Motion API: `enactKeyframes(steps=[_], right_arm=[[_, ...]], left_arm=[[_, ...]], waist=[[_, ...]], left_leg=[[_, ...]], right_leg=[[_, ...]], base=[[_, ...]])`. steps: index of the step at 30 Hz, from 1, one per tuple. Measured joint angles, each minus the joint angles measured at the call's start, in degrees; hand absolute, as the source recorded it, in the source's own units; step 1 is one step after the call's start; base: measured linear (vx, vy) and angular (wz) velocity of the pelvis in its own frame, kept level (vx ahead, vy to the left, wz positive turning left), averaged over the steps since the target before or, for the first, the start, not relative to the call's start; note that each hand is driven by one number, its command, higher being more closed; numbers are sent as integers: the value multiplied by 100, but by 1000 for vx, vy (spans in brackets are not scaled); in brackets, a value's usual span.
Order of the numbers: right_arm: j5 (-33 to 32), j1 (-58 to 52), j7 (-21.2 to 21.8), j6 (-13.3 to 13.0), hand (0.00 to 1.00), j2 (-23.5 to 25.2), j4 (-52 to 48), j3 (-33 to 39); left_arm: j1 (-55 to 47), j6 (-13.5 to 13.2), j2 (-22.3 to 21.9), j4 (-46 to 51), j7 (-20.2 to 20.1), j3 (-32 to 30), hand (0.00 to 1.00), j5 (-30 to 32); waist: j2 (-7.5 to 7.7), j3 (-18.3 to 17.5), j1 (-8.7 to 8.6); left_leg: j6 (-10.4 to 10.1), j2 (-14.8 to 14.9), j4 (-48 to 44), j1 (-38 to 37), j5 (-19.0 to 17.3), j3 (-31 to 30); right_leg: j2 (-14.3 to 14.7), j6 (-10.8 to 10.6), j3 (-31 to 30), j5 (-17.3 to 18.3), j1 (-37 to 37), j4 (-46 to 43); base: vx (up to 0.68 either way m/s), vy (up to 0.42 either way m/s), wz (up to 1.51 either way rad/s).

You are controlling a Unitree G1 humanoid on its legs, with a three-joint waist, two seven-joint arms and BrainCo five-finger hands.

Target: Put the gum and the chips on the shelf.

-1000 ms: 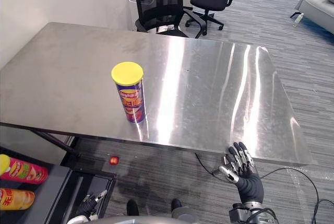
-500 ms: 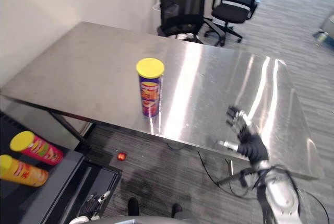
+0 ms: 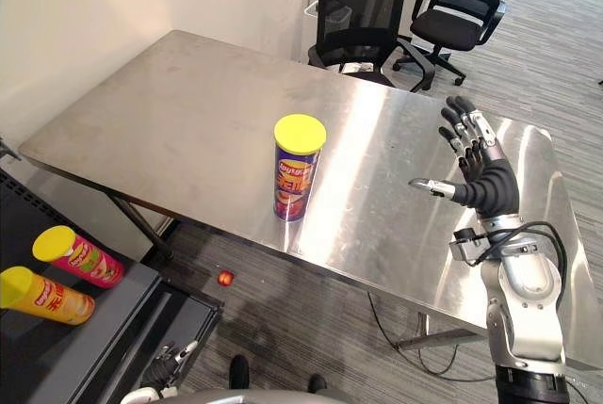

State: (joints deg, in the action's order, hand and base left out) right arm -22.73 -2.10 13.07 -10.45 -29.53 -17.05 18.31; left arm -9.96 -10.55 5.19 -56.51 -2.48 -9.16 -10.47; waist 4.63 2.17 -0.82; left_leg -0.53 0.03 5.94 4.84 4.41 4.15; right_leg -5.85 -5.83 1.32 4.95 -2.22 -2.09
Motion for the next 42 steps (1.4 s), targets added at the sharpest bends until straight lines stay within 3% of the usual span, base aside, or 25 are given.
enactKeyframes(steps=[4, 10, 13, 14, 15, 18, 35, 42], right_arm=[[-52, 1, 21, 0, 0, -38, 40, -92], [-490, 2, 284, 27, 0, -435, 476, -879], [-544, 18, 511, 64, 0, -450, 600, -1285], [-751, 352, 607, 281, 0, -548, 934, -1791], [-757, 431, 614, 288, 0, -576, 970, -1869], [-761, 516, 621, 290, 0, -576, 1031, -1891], [-883, 1333, 460, 444, 0, -635, 1412, -2300], [-883, 1784, 459, 445, 0, -934, 1562, -2390]], left_arm=[[-45, -1, 0, 36, -4, 5, 0, -5], [-55, -5, 85, 80, -21, 146, 0, -59], [-47, -8, 125, 250, -29, 225, 0, -64], [26, -12, 150, 296, -35, 220, 0, -72], [39, -12, 149, 306, -34, 220, 0, -72], [73, -10, 145, 332, -26, 221, 0, -72], [81, -9, 128, 478, -9, 222, 0, -292], [85, -6, 125, 531, -4, 228, 0, -295]], waist=[[1, 3, -23], [44, 44, -8], [64, 147, 94], [127, 293, 145], [126, 325, 161], [135, 353, 255], [119, 616, 284], [122, 650, 334]], left_leg=[[-28, 30, 2, 5, -13, 3], [-43, -9, 0, 87, 1, -25], [-37, -56, -1, 115, -4, -33], [47, -149, -38, 199, 30, -164], [48, -157, -39, 197, 30, -174], [47, -159, -39, 194, 30, -190], [60, -156, -26, 321, 43, -266], [60, -131, -38, 313, 43, -284]], right_leg=[[26, 20, -7, 5, -43, -25], [0, 31, 46, 67, -61, 33], [-44, 2, 66, 45, -44, 92], [-89, -29, 198, -20, -40, 126], [-95, -29, 205, -21, -30, 126], [-93, -28, 209, -22, -19, 125], [-88, -19, 267, -5, -132, 115], [-76, -14, 282, -11, -120, 104]], base=[[-53, 1, -3], [-9, 12, 5], [108, 21, 14], [229, 19, 32], [229, 14, 32], [56, -1, 5], [-6, -1, 1], [41, -10, 2]])
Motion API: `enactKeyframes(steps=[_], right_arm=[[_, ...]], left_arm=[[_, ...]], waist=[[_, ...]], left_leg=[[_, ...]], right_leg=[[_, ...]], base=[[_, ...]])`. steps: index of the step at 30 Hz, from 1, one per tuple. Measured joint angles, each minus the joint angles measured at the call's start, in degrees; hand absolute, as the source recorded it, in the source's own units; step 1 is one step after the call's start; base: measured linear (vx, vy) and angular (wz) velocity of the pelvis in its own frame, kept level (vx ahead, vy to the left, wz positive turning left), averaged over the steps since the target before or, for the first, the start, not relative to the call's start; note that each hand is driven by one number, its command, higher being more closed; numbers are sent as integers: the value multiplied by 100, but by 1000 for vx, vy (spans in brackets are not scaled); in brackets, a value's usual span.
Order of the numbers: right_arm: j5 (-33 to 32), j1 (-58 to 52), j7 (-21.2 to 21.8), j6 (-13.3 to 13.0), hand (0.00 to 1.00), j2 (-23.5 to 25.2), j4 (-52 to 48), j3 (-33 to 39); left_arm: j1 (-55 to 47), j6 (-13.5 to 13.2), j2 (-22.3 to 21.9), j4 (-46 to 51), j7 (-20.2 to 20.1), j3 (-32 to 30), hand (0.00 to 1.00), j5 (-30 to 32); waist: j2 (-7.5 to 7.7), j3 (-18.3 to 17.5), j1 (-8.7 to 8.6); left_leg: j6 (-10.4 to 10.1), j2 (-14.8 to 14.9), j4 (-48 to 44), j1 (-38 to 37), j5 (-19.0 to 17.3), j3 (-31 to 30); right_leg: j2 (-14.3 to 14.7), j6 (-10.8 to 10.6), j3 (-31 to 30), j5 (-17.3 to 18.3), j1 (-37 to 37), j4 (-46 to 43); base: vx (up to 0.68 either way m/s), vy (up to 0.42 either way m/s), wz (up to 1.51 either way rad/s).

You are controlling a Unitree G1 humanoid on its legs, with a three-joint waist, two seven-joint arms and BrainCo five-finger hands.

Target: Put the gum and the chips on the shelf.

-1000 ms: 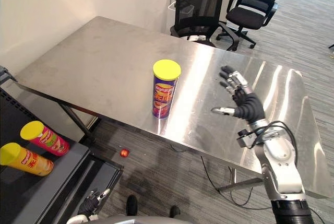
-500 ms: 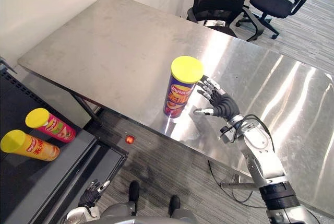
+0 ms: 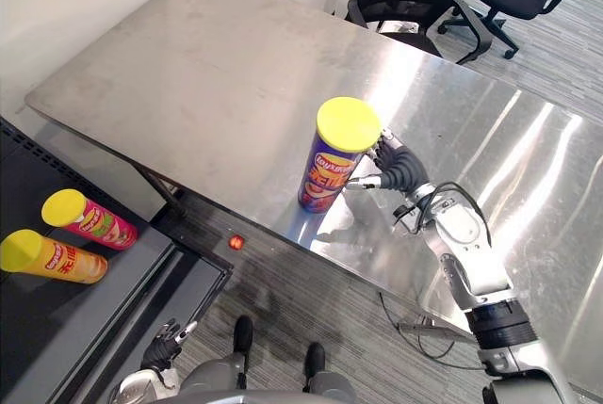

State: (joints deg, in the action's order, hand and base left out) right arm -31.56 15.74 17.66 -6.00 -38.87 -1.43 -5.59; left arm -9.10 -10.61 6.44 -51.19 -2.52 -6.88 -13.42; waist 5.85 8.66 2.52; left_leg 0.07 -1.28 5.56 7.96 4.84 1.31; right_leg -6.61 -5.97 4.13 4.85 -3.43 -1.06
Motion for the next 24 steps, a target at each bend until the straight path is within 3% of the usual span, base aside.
enactKeyframes(steps=[7, 24], right_arm=[[-1, 352, 4, -1, 0, -330, -17, -203], [-101, 631, 34, 0, 0, -344, -143, -579]], left_arm=[[7, 1, -7, -12, 13, -2, 0, 0], [21, 5, -11, -31, 20, 13, 0, 2]], waist=[[-49, 31, -6], [-96, 53, -4]], left_leg=[[-2, 69, 37, -12, -1, 12], [-22, 93, 25, -10, 35, 17]], right_leg=[[43, 20, -52, -9, -14, -11], [70, 35, -54, -16, -11, 3]], base=[[-19, -6, -4], [-2, -1, 0]])
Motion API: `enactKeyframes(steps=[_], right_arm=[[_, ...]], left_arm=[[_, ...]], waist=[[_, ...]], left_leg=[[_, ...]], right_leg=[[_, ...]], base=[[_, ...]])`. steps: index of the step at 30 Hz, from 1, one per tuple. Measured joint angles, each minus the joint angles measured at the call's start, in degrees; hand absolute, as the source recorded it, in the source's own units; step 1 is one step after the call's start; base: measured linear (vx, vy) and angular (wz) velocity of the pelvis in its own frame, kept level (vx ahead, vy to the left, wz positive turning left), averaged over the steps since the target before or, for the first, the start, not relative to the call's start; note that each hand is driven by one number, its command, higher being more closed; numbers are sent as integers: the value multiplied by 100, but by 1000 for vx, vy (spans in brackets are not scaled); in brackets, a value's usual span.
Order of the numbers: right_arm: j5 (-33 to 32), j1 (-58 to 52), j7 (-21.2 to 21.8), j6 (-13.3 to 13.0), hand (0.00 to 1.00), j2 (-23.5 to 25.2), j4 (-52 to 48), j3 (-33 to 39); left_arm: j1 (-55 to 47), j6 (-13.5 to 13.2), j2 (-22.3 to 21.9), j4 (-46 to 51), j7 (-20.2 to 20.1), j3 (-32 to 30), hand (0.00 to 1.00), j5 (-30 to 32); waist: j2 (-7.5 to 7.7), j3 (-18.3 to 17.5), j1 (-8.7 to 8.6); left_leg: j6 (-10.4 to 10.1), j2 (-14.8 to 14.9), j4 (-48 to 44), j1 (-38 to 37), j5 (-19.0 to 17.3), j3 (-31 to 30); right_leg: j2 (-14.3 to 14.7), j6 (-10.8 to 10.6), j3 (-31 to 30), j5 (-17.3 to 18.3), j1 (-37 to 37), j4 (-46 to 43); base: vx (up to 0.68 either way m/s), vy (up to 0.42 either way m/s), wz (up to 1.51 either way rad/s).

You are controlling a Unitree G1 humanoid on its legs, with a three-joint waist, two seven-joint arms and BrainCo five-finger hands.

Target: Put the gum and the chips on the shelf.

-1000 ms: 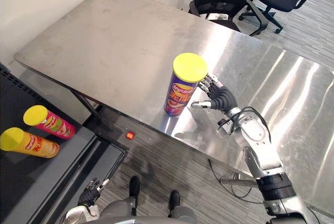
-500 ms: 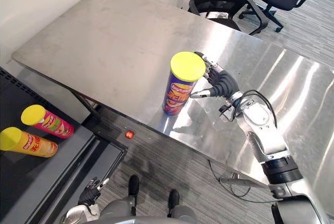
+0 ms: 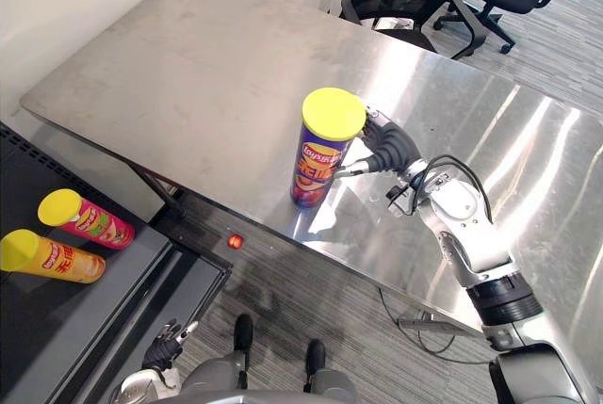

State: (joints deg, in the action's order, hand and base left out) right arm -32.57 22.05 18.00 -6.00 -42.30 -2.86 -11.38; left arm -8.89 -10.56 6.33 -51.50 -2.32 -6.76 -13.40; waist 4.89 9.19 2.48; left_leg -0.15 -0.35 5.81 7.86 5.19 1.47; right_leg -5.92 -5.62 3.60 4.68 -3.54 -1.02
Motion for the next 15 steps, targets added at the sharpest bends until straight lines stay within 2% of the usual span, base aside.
enactKeyframes(steps=[15], right_arm=[[0, 44, 59, 47, 0, 0, -99, -386]], left_arm=[[14, 3, 4, -5, -2, 25, 0, 3]], waist=[[2, -7, 29]], left_leg=[[-4, 11, 10, -4, 43, -33]], right_leg=[[10, 14, 31, -11, 12, -11]], base=[[0, 0, 0]])
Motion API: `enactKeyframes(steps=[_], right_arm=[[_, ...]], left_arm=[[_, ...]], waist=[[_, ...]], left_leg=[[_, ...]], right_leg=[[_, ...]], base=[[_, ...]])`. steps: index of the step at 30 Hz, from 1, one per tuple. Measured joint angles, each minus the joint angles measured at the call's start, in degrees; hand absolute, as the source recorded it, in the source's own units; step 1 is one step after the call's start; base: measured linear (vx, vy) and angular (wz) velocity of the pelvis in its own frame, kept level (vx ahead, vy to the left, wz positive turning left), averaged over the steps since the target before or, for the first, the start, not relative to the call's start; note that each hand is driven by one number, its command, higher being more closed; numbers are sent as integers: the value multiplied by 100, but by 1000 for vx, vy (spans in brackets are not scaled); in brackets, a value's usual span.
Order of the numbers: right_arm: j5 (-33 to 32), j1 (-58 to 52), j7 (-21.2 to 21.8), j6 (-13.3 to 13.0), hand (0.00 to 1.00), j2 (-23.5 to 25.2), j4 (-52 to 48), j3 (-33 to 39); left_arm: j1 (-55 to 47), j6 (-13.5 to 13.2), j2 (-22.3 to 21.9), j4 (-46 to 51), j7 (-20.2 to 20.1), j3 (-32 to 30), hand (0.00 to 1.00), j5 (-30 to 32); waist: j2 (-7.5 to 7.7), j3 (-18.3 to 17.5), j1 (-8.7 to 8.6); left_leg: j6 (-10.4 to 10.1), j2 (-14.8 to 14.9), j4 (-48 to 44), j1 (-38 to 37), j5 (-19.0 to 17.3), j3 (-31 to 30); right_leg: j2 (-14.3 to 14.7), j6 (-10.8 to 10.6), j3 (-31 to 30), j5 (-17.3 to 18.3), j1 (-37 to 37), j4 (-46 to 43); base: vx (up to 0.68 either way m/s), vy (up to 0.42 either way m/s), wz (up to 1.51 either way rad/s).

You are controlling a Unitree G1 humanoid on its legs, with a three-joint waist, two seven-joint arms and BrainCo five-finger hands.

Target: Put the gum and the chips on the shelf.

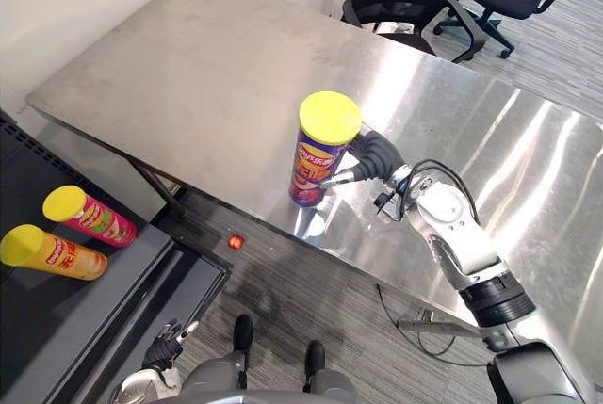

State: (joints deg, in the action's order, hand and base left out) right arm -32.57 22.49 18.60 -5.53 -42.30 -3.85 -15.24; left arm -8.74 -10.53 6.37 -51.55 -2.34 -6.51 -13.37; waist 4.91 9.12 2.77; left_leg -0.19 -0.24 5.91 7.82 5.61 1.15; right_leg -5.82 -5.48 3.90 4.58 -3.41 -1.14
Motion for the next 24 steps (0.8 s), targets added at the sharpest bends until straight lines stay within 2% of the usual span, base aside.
enactKeyframes(steps=[8, 9, 15, 20, 24], right_arm=[[1, 32, 76, 20, 0, 1, 0, -113], [2, 32, 76, 21, 100, 1, 0, -114], [15, 32, 48, 21, 100, 32, -15, -106], [187, 100, -145, 20, 100, 131, -29, -62], [461, 311, -433, 6, 100, 330, -32, 407]], left_arm=[[22, 0, -3, 1, 0, 1, 0, 0], [22, 0, -3, 0, 0, 1, 0, 0], [22, 0, -3, 0, 3, 1, 0, 0], [22, 1, -18, 2, 24, -6, 0, 0], [21, 31, -64, 2, 67, -64, 0, 2]], waist=[[5, -3, 66], [5, -3, 66], [6, -3, 66], [12, -7, 61], [31, -20, 47]], left_leg=[[-1, -2, 0, 7, 3, -22], [-1, -2, 0, 8, 3, -23], [-1, -1, 1, 9, 5, -25], [-3, 0, 0, 7, 11, -22], [-9, 10, -4, -31, 15, -10]], right_leg=[[-1, 0, 27, 0, 6, 2], [-1, 0, 27, 0, 5, 2], [0, 0, 27, 0, 5, 2], [2, -1, 26, 0, 6, 0], [9, 0, 24, -2, 42, 1]], base=[[0, 0, 0], [0, 0, 0], [0, 0, 0], [0, 0, 0], [0, 0, 0]])
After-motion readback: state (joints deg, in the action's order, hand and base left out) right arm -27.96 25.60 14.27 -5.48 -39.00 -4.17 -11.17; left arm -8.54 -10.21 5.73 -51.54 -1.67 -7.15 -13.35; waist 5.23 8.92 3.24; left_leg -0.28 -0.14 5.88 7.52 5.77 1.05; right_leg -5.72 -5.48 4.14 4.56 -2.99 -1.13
